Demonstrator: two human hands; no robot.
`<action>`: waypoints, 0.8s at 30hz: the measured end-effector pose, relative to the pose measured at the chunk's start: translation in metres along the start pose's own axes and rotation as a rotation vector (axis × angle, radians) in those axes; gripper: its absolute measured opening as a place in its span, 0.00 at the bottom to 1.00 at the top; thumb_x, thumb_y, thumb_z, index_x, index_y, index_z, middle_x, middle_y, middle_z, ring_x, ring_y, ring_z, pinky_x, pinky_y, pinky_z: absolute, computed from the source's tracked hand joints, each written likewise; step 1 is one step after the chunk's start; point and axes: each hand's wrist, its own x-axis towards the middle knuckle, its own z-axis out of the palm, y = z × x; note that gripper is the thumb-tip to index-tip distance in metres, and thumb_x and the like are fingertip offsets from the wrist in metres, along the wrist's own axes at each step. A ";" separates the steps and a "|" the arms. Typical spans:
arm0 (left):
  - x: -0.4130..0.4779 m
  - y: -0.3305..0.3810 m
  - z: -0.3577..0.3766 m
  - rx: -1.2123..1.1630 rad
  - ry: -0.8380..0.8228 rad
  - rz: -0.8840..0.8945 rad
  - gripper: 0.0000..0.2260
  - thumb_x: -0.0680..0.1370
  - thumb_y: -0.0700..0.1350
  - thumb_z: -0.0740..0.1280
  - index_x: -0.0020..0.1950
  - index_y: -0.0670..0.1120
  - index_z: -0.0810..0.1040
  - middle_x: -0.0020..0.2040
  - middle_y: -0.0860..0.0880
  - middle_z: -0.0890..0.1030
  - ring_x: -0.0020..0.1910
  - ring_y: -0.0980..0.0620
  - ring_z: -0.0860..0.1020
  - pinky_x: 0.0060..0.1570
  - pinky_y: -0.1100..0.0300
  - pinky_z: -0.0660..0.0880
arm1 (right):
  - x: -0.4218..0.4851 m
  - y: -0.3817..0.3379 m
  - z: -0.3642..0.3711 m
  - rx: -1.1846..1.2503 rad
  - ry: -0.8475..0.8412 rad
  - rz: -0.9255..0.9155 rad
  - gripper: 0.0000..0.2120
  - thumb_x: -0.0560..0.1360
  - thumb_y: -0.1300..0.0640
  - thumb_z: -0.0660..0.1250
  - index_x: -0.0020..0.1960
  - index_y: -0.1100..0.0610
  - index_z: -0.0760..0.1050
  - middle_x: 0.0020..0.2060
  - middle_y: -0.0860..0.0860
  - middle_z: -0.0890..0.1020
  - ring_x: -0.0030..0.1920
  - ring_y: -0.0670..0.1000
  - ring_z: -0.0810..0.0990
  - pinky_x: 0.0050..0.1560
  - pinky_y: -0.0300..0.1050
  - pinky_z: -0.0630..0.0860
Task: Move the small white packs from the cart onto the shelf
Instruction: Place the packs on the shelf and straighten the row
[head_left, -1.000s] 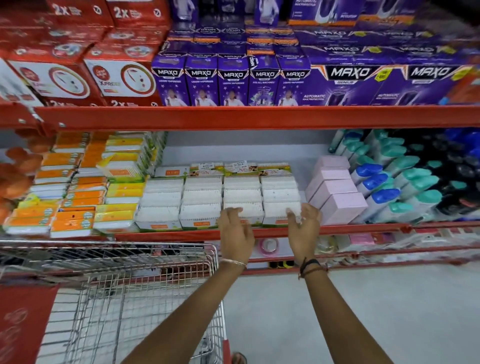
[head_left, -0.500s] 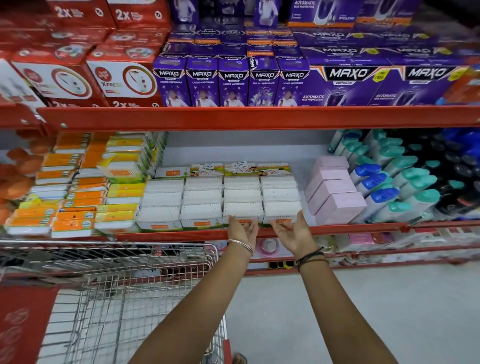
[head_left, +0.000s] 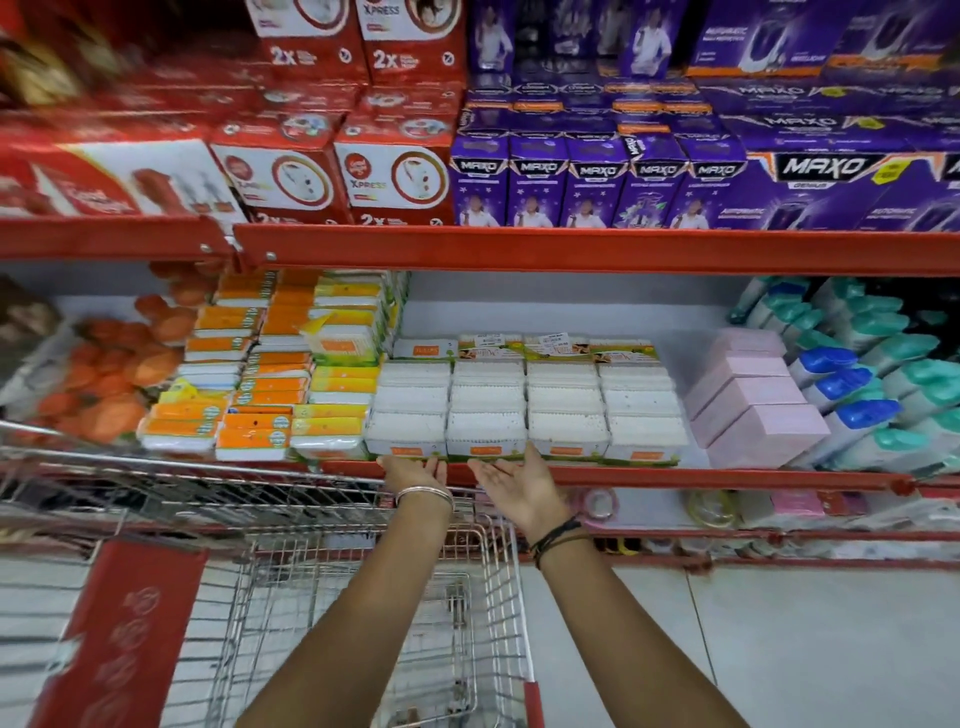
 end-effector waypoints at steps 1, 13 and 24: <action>0.000 0.004 0.001 -0.006 -0.017 0.004 0.27 0.81 0.57 0.46 0.73 0.41 0.58 0.74 0.41 0.63 0.73 0.40 0.63 0.66 0.55 0.68 | 0.003 0.004 0.005 0.033 -0.017 0.008 0.33 0.81 0.45 0.52 0.74 0.67 0.46 0.74 0.66 0.55 0.74 0.63 0.58 0.76 0.53 0.56; 0.005 0.012 -0.008 0.275 -0.070 0.203 0.12 0.82 0.43 0.55 0.62 0.41 0.71 0.53 0.40 0.75 0.54 0.41 0.77 0.51 0.54 0.75 | -0.004 0.023 0.016 -0.808 0.282 -0.492 0.16 0.79 0.48 0.58 0.49 0.61 0.74 0.49 0.61 0.81 0.47 0.57 0.81 0.51 0.50 0.79; 0.066 0.050 0.009 2.052 -0.477 1.336 0.24 0.82 0.51 0.46 0.76 0.45 0.48 0.79 0.46 0.48 0.77 0.48 0.47 0.76 0.49 0.47 | 0.062 -0.017 0.042 -2.297 0.179 -1.088 0.26 0.81 0.47 0.45 0.76 0.57 0.47 0.77 0.52 0.50 0.77 0.52 0.47 0.77 0.55 0.46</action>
